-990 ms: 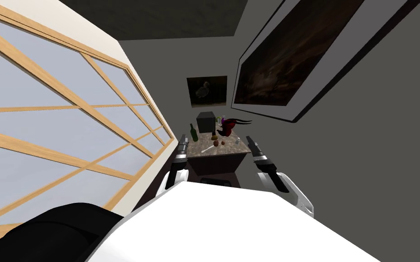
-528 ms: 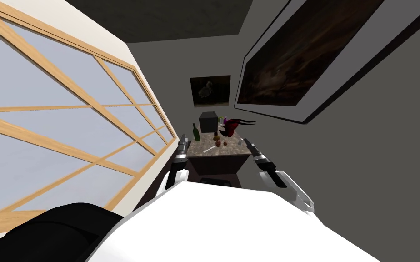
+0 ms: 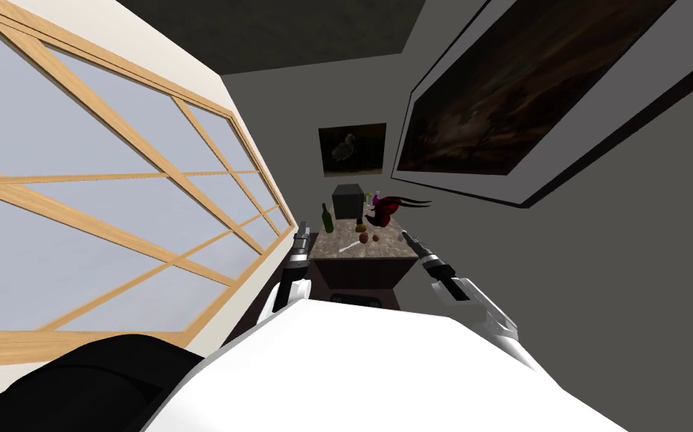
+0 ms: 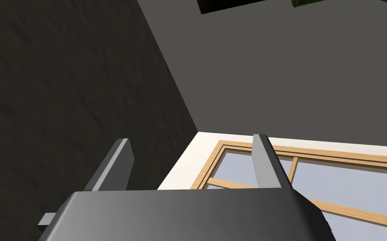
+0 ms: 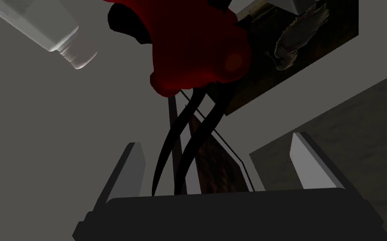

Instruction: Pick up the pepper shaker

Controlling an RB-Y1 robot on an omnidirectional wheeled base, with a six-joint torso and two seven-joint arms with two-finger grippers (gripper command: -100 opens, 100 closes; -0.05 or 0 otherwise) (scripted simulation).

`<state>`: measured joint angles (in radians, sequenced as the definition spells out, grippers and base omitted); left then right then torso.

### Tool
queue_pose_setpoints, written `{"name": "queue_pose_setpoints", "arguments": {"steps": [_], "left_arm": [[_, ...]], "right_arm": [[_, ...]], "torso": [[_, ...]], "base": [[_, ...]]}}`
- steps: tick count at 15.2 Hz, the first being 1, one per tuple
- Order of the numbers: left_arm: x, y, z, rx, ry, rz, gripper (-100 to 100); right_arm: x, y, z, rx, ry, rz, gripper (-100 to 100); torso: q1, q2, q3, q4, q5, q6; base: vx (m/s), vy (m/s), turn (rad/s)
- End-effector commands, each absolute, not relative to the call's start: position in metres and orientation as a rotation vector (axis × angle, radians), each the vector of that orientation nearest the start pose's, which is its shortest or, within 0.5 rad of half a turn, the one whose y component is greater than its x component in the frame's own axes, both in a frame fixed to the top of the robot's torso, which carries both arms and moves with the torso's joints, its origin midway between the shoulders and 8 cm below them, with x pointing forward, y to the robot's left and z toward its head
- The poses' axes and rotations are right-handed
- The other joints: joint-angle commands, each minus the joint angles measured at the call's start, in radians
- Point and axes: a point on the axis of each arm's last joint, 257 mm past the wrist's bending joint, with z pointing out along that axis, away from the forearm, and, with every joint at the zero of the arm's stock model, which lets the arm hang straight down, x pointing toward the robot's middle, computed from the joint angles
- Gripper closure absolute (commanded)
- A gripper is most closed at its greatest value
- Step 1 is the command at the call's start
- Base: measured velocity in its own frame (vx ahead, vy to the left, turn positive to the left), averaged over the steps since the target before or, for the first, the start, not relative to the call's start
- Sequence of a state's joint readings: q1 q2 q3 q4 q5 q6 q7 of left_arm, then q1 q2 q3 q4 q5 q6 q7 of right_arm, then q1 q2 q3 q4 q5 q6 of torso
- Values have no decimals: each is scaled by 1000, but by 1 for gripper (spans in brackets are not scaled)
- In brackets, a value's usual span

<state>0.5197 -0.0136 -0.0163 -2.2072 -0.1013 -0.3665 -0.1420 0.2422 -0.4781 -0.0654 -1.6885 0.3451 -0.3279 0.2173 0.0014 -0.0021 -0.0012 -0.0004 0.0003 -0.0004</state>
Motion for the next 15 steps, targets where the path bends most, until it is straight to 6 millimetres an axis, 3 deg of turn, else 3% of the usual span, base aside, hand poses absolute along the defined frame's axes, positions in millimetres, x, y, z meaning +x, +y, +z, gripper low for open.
{"name": "queue_pose_setpoints", "arguments": {"steps": [1, 7, 15], "left_arm": [[376, 275, -44, -717, 855, -1062, 0], [376, 275, -44, -717, 855, -1062, 0], [376, 275, -44, -717, 855, -1062, 0]], "right_arm": [[469, -355, -197, 241, 1480, 487, -100], [477, -384, -226, 189, 1563, 333, -100], [483, -439, -271, 99, 1693, 72, -100]], "torso": [[0, 0, 0, 0, 0, 0], [0, 0, 0, 0, 0, 0], [0, 0, 0, 0, 0, 0]], "base": [[23, 30, 71], [21, 22, 56], [29, 24, 60]]}}
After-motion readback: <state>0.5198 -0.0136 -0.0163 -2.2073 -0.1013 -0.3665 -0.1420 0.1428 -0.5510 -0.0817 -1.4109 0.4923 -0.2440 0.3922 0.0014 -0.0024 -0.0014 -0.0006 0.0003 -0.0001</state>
